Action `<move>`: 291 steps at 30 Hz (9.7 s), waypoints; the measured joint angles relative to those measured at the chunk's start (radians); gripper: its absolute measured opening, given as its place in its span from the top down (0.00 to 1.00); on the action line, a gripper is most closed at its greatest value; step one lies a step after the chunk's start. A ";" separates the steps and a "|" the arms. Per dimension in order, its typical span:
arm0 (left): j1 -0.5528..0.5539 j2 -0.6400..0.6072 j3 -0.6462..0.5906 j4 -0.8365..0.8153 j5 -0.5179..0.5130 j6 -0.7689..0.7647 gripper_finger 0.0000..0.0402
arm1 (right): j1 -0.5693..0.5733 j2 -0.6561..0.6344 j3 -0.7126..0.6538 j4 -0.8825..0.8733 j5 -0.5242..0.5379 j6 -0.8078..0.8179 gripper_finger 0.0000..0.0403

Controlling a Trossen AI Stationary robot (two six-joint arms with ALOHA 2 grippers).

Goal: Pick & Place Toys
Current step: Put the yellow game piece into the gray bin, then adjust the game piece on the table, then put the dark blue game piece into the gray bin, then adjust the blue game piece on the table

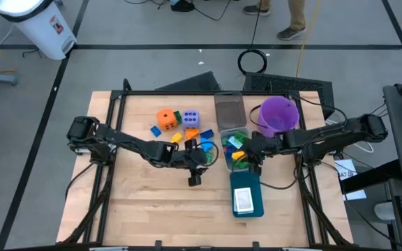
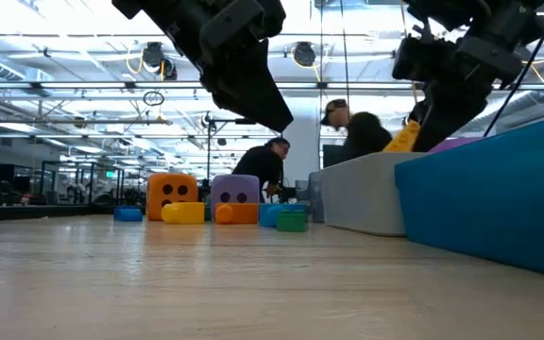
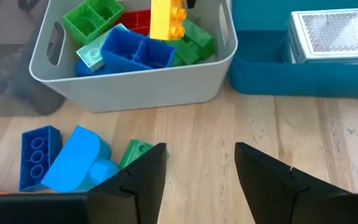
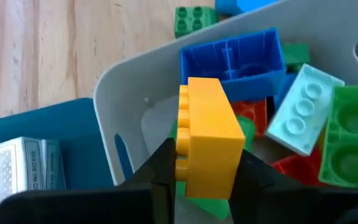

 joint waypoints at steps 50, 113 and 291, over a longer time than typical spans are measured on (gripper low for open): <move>0.287 0.237 -0.006 0.202 -0.274 -0.269 0.19 | 0.000 0.001 -0.026 0.313 0.156 -0.126 0.41; 0.241 0.214 -0.008 -0.037 -0.007 -0.121 0.26 | 0.000 0.001 -0.027 0.320 0.157 -0.126 0.41; 0.092 0.223 -0.006 0.032 0.045 0.137 0.43 | -0.052 0.036 -0.027 0.365 0.310 -0.122 0.46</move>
